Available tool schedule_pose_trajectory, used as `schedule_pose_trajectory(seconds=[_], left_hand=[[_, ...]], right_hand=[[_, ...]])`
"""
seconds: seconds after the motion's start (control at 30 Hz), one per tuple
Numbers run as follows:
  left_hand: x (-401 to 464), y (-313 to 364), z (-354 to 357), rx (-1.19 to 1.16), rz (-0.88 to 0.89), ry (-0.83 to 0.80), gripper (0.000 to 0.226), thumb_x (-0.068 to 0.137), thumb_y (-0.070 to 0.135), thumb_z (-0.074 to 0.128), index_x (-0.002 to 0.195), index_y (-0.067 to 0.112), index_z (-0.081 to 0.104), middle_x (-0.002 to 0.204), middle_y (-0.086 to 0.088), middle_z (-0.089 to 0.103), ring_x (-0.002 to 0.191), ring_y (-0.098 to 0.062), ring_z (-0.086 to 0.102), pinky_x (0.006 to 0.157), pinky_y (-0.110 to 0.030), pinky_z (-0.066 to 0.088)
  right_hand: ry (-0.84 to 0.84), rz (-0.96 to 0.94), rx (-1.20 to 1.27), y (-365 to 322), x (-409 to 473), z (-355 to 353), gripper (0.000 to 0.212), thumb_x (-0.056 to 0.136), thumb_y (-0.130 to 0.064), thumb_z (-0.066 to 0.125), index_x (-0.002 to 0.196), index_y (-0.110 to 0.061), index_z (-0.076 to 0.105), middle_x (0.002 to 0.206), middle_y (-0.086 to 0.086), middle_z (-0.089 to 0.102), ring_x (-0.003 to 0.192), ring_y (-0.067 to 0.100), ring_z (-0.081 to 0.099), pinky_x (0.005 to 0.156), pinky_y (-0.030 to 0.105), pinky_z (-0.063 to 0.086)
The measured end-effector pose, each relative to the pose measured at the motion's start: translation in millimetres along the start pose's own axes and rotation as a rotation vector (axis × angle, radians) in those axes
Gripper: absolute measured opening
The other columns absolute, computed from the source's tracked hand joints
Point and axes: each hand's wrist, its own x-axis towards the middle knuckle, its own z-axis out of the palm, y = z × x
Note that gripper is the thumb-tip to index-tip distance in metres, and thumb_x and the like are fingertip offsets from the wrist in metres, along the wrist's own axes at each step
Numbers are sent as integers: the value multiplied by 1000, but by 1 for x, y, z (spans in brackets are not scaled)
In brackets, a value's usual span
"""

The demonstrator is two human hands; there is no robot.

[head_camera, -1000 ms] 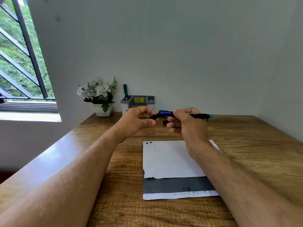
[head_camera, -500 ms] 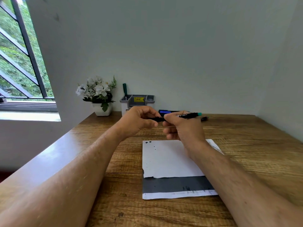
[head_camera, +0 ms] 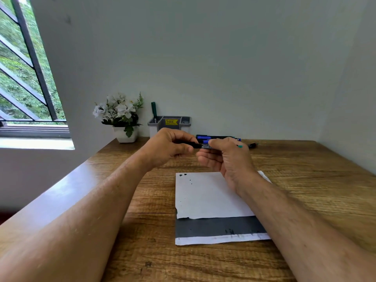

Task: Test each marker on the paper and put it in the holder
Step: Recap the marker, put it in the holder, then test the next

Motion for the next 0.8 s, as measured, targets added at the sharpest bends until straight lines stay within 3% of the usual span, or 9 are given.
schedule_pose_trajectory(seconds=[0.13,0.33,0.47,0.6,0.7,0.8], left_hand=[[3,6,-1,78,0,-4,21,85,8,75,92,28,79,89,1,76,80,-11,67,76,-27,54],[4,5,4,41,-9,-18,20,83,8,76,94,25,80,81,7,74,67,-2,61,62,-14,47],[2,3,9,-277,-44,63,20,81,6,76,95,19,80,78,1,73,65,-7,61,56,-17,49],[10,5,19,-814,-74,271,47,70,10,79,115,9,65,90,-10,74,72,-14,70,58,-19,57],[14,3,25,-880,-99,357,44,71,12,78,111,3,65,99,-16,74,78,-17,72,61,-21,58],[14,-1,19,-870,-77,465,33,75,16,76,106,6,69,95,-13,75,81,-18,73,62,-23,59]], right_hand=[[-32,-12,43,0,0,-3,9,90,-2,65,95,5,63,79,26,75,64,29,76,54,30,60],[-40,8,95,1,2,-8,19,91,-1,62,105,12,62,76,25,74,59,26,74,52,29,60],[-2,15,138,-1,7,-6,14,88,-5,69,94,7,68,71,19,74,53,21,71,47,25,57],[47,8,40,-3,13,-8,18,78,-24,83,77,-15,67,53,-1,58,36,7,43,31,17,32],[68,10,39,0,13,-8,24,75,-34,85,83,-15,71,54,-2,55,35,6,38,31,16,27],[156,3,-34,2,13,-7,32,80,-45,79,84,-14,70,61,0,63,36,8,43,32,18,29]])
